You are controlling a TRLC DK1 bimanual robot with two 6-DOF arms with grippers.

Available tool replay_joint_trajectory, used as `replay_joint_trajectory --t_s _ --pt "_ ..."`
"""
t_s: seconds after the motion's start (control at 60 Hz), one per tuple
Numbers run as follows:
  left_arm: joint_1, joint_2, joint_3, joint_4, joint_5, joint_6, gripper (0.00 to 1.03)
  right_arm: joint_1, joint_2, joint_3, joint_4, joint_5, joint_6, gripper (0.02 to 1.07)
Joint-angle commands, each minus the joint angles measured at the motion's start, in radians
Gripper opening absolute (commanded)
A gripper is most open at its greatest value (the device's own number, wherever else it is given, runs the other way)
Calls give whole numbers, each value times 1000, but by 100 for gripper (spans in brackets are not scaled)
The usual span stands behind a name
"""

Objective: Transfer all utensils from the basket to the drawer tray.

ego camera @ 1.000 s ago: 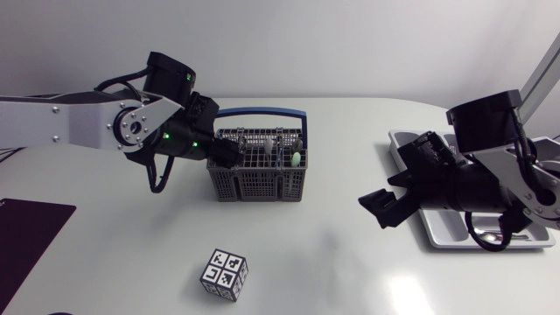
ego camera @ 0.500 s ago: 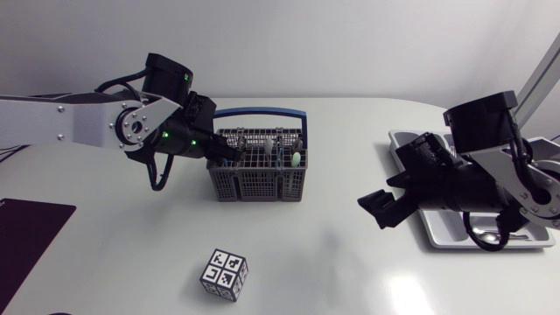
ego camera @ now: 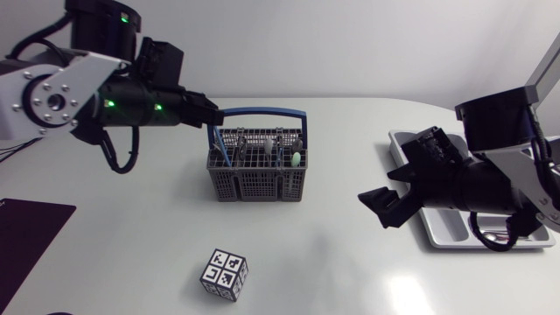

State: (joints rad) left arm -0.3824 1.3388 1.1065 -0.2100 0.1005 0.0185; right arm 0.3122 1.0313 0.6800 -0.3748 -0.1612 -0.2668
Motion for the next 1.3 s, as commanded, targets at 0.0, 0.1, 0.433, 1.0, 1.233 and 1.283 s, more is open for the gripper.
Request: replay_joint_trajectory --t_s 0.0,0.1,0.433,1.0,1.233,1.283 --pt "-3 -86 47 -17 11 -40 4 7 -33 0 -21 -6 -15 102" --pt "-16 -151 73 -62 25 -71 4 13 -63 15 -41 -17 -15 102" --pt "-21 -99 96 -164 416 -190 4 137 -54 156 -115 -86 6 102" --pt "-90 97 184 -209 670 -233 4 280 208 294 -95 -328 46 92" --pt "-92 100 185 -209 673 -239 4 294 236 291 -55 -324 52 53" --pt "-89 100 185 -209 673 -239 4 294 236 291 -52 -322 54 42"
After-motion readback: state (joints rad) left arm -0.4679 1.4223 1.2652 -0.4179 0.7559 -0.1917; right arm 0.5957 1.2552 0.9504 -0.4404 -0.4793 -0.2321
